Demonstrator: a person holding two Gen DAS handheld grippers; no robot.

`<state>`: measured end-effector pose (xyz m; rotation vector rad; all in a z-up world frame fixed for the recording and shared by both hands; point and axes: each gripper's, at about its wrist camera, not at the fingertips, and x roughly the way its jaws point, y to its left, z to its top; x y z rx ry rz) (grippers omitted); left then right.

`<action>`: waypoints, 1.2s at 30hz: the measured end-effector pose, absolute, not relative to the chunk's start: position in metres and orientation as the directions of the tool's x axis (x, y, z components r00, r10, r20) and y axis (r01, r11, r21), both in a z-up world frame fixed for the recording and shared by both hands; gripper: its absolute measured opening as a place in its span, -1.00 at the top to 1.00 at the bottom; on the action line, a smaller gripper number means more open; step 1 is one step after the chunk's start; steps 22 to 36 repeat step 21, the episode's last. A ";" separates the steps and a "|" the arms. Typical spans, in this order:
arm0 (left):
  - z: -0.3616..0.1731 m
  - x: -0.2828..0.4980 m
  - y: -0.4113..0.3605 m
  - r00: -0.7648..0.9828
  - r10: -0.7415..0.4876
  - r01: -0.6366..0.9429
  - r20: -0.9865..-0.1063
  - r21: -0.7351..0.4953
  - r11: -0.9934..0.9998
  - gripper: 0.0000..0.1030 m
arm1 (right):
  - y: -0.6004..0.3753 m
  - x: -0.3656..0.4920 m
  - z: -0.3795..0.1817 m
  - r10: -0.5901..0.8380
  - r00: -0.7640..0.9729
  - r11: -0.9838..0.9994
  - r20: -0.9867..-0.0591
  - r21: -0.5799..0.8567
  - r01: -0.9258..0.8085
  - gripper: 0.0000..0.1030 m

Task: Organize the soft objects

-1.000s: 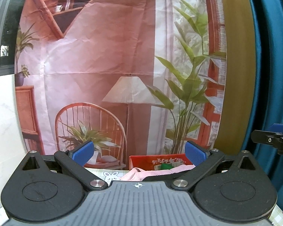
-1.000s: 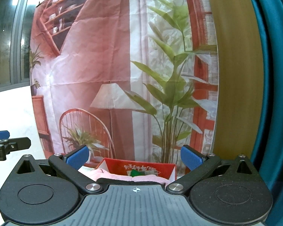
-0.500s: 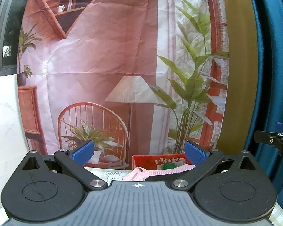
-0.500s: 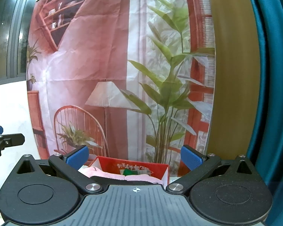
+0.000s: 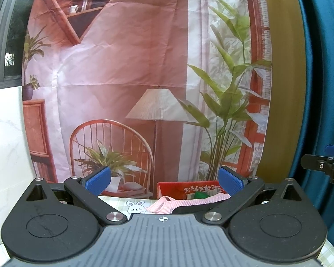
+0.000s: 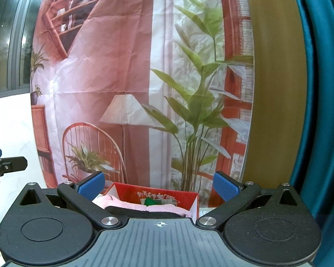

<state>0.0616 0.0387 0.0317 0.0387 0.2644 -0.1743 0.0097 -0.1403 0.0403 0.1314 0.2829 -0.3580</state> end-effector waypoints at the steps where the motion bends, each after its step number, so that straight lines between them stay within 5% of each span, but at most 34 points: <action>1: 0.031 0.061 0.039 0.951 -0.165 0.175 -0.263 0.016 0.985 -1.00 | -0.140 0.010 0.040 -0.326 0.898 0.929 -0.295 0.077 0.362 -0.99; 36: 0.031 0.059 0.037 0.952 -0.159 0.170 -0.261 0.019 0.985 -1.00 | -0.140 0.009 0.036 -0.327 0.896 0.928 -0.300 0.076 0.364 -0.99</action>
